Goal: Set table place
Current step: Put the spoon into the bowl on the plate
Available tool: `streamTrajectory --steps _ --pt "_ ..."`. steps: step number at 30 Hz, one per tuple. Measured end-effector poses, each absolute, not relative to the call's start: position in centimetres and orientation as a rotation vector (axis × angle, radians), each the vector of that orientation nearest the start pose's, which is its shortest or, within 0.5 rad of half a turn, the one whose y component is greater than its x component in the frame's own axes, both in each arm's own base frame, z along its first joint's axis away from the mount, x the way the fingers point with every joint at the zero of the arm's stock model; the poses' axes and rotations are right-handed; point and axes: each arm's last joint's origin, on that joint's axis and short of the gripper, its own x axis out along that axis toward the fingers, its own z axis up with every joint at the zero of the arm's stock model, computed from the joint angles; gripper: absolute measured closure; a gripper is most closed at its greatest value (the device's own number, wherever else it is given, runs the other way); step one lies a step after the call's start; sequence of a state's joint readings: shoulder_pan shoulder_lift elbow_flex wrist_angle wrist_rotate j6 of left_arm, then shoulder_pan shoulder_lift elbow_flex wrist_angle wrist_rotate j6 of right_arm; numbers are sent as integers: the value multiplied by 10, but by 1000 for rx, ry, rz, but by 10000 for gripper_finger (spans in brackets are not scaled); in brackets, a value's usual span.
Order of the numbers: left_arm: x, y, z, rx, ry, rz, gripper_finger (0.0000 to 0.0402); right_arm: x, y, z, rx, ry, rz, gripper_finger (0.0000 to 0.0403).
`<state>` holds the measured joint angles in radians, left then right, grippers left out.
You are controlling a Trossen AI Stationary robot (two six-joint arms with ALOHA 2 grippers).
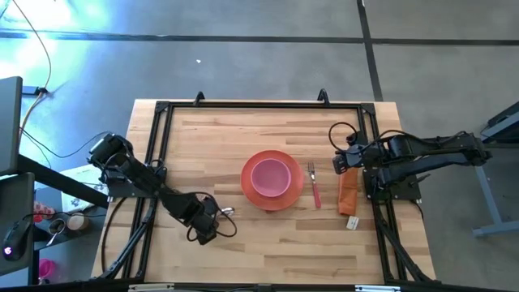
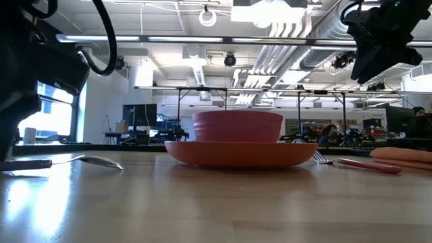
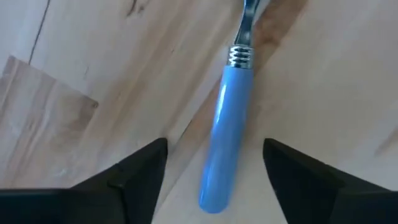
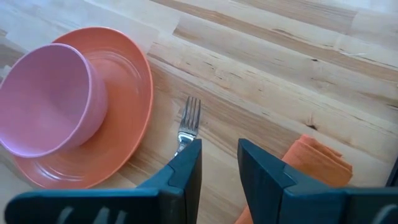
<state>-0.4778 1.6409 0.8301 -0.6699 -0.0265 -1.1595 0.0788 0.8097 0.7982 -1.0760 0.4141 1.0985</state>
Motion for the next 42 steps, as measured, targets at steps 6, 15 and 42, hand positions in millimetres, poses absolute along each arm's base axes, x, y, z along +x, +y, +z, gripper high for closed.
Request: streamTrajectory --steps 6,15,42 --pt "233 -119 128 -564 1419 511 130 128 -2 268 719 761 -826 309" --pt "232 -118 128 -634 1395 587 364 128 -2 269 717 759 -828 309" --pt "222 -108 179 -678 1187 687 399 127 -2 271 720 733 -816 309"
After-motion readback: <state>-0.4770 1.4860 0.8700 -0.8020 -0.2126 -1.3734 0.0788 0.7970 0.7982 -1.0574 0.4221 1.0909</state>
